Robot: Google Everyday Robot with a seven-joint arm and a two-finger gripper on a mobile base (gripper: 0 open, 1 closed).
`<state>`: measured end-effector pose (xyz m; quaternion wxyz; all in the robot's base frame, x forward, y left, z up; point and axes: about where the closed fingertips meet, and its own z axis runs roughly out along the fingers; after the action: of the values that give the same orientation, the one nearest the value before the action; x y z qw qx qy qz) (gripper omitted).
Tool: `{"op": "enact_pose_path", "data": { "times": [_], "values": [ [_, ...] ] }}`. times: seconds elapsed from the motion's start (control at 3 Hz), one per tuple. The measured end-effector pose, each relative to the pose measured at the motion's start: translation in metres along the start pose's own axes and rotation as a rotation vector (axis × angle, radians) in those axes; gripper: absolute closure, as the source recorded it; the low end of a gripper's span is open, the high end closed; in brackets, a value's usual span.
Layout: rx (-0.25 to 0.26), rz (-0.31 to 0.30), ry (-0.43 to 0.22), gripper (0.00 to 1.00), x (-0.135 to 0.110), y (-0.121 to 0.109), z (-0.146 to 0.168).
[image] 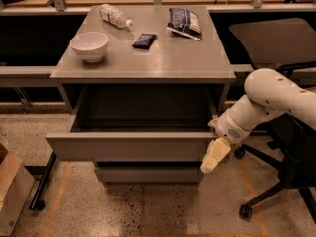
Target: Open top drawer
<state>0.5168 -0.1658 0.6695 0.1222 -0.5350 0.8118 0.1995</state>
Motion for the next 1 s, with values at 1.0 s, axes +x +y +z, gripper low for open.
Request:
{"op": "enact_pose_path", "data": {
  "times": [1.0],
  "values": [
    [0.000, 0.000, 0.000, 0.00, -0.0003, 0.0002, -0.0006]
  ]
}}
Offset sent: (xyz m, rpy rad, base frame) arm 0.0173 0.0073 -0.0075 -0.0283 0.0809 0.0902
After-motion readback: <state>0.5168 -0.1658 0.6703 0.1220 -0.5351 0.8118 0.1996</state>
